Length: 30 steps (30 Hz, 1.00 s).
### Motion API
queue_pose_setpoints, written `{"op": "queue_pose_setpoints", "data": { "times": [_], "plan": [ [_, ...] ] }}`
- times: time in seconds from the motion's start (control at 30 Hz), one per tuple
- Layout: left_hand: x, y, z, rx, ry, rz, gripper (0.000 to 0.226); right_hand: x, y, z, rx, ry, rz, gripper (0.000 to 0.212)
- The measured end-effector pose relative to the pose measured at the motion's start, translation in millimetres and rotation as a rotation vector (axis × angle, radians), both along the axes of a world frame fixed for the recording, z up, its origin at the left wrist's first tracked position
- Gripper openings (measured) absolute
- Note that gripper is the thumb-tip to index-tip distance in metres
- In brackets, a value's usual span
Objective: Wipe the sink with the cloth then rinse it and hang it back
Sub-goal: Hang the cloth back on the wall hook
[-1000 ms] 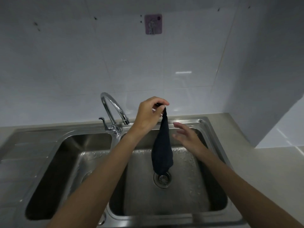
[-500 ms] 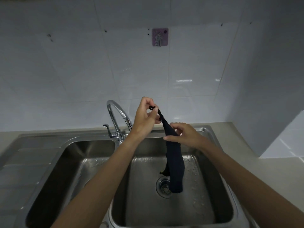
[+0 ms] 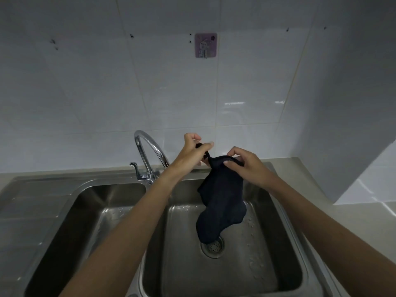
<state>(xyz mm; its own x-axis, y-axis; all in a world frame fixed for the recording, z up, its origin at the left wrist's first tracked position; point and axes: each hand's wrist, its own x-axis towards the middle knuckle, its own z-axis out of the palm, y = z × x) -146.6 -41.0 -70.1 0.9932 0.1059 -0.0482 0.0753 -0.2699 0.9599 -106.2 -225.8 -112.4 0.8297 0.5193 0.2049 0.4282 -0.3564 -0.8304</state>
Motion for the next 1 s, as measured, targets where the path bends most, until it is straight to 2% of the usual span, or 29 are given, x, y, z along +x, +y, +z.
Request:
{"op": "queue_pose_setpoints", "data": {
  "times": [0.07, 0.17, 0.23, 0.33, 0.4, 0.5, 0.67, 0.83, 1.0],
  "plan": [
    [2, 2, -5, 0.032, -0.031, 0.017, 0.045, 4, 4, 1, -0.01, 0.005, -0.041, 0.013],
    [6, 5, -5, -0.036, -0.19, 0.126, 0.042, 6, 7, 3, 0.002, 0.008, -0.076, 0.016],
    [11, 8, -3, 0.015, -0.306, 0.154, 0.039, 5, 11, 4, -0.017, 0.0, -0.055, 0.018],
    [20, 13, 6, 0.08, -0.455, 0.184, 0.036, 7, 8, 3, -0.148, -0.074, -0.031, 0.024],
    [24, 18, 11, 0.036, -0.494, 0.259, 0.041, 8, -1, 0, -0.253, -0.141, -0.087, 0.023],
    [27, 20, 14, -0.182, -0.406, 0.368, 0.051, 9, -15, -2, -0.258, -0.171, -0.237, 0.027],
    [32, 6, 14, -0.533, -0.197, 0.406, 0.045, 1, -12, -1, -0.194, -0.109, -0.224, 0.025],
    [36, 4, 22, -0.416, -0.244, 0.249, 0.026, 1, -4, 6, 0.0, 0.006, -0.222, 0.026],
    [47, 7, 33, -0.256, -0.275, 0.214, 0.019, 26, 9, 19, 0.161, 0.032, -0.22, 0.019]
  ]
}}
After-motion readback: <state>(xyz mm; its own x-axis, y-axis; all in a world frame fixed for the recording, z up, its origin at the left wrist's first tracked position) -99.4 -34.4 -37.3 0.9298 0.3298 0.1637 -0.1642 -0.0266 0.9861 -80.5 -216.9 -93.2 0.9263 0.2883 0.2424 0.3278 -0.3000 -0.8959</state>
